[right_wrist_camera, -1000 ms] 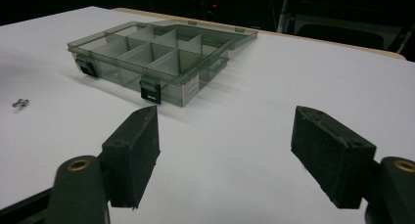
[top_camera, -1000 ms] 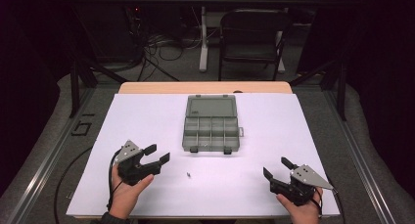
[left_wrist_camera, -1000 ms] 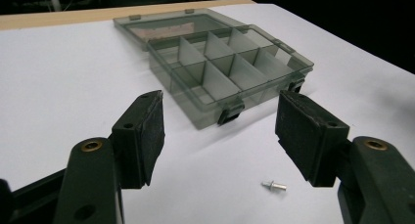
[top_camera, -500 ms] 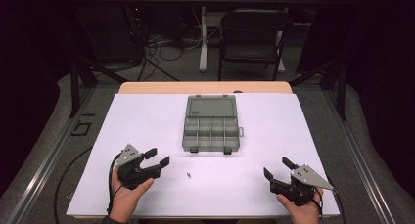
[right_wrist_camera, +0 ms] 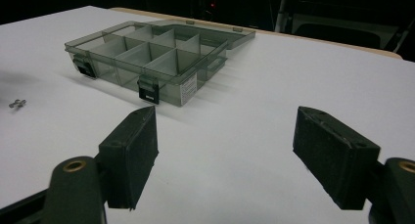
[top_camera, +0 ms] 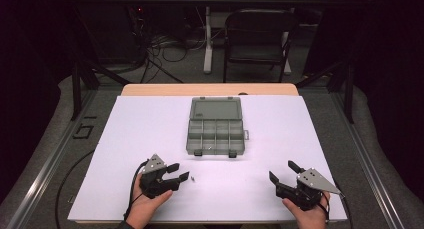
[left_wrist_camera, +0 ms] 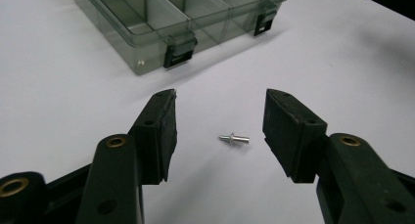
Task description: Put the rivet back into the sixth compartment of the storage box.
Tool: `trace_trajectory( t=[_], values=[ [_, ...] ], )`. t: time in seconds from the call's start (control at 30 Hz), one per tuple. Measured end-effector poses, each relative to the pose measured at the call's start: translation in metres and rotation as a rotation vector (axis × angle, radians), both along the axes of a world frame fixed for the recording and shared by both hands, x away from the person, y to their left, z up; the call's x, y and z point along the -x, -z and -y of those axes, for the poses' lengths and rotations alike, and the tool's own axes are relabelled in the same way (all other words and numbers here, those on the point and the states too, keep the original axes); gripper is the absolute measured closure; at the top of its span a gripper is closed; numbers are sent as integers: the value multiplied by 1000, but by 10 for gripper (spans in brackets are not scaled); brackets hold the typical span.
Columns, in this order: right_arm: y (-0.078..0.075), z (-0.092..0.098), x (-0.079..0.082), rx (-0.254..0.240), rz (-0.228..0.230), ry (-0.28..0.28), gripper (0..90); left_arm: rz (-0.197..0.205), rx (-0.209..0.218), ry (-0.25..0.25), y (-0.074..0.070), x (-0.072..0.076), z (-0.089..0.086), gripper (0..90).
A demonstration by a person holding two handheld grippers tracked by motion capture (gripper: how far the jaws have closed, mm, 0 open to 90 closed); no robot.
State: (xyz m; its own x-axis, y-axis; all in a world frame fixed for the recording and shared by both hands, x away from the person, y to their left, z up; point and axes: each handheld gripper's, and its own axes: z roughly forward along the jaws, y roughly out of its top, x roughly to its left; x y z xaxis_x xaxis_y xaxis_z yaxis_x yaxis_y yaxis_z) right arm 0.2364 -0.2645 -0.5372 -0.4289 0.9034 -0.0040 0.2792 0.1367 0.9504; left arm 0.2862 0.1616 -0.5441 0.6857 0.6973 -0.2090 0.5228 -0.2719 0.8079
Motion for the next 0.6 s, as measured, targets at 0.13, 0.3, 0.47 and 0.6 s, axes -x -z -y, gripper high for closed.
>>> trace_trajectory(
  t=[0.13,0.3,0.47,0.6],
  values=[
    [0,0,0,-2,-1,-3,244,-19,-22,31,6,-1,9,493],
    [0,0,0,2,0,-7,245,-40,-38,47,13,-6,20,506],
    [-1,0,0,0,2,-8,246,-49,-60,58,18,-9,28,545],
    [-1,0,0,-5,6,-10,247,-50,-76,61,20,-10,32,583]
  ],
)
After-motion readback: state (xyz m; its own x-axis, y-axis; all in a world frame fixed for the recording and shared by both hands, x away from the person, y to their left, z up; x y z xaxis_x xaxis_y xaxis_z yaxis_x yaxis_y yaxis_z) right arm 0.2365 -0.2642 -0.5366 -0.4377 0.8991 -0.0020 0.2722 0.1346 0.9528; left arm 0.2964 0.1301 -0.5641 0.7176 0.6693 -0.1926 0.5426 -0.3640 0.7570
